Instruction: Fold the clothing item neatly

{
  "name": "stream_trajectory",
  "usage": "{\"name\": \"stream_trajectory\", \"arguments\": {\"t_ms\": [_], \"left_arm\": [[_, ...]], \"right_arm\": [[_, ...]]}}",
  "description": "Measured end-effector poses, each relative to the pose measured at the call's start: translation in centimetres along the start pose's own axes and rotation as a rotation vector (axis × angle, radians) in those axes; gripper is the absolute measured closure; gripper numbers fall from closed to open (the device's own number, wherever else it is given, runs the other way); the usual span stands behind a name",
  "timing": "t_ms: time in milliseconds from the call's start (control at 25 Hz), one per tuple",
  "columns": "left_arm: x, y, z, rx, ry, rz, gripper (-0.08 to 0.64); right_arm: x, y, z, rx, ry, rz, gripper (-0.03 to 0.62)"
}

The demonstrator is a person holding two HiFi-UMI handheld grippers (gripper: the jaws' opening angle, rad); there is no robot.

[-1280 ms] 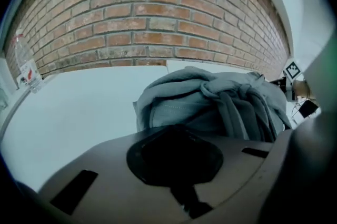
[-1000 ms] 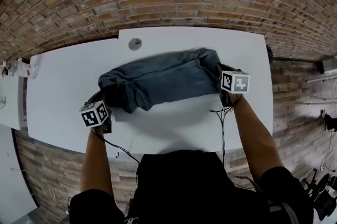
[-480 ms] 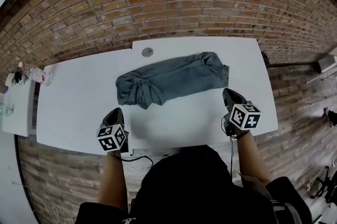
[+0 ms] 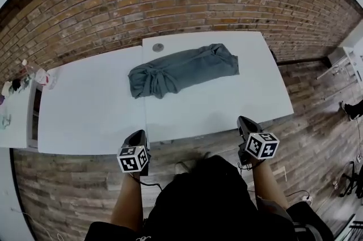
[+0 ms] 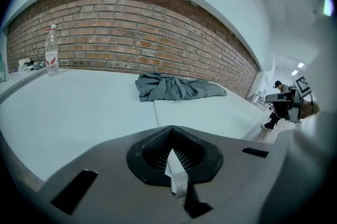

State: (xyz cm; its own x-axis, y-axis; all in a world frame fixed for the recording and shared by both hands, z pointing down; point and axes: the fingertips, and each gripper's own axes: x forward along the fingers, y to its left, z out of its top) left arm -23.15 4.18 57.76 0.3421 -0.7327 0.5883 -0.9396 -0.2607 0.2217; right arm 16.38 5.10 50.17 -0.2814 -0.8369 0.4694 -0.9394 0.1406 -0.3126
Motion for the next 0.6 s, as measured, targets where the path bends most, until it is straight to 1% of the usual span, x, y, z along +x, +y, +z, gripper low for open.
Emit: {"name": "stream_trajectory", "arguments": {"t_ms": [120,200,320,440,520,600], "left_arm": [[-1.8,-1.6,-0.6,0.065,-0.021,0.003,0.561],[-2.8,-2.7,-1.0,0.081,-0.024,-0.001,0.561],[-4.0,-4.7,-1.6,0.08,-0.033,-0.004,0.561],[-5.6,-8.2,-2.8,0.079,-0.036,-0.019,0.561],[-7.0,-11.3,-4.5,0.068,-0.037,-0.032,0.561],[-8.5,-14.6,-7.0,0.061,-0.03,-0.039,0.561]], "right_arm": [[-2.3,0.1,-1.2,0.032,0.01,0.018,0.591],[-3.4,0.9,-2.3,0.06,0.016,0.051,0.591],[-4.7,2.2,-3.1,0.059,0.003,0.103,0.591],[-7.5,2.9,-4.2,0.062,-0.007,0.161,0.591],[-10.3,2.3,-5.7,0.049,0.003,0.183,0.591],[-13.5,1.1,-7.7,0.054,0.019,0.202,0.591]]}}
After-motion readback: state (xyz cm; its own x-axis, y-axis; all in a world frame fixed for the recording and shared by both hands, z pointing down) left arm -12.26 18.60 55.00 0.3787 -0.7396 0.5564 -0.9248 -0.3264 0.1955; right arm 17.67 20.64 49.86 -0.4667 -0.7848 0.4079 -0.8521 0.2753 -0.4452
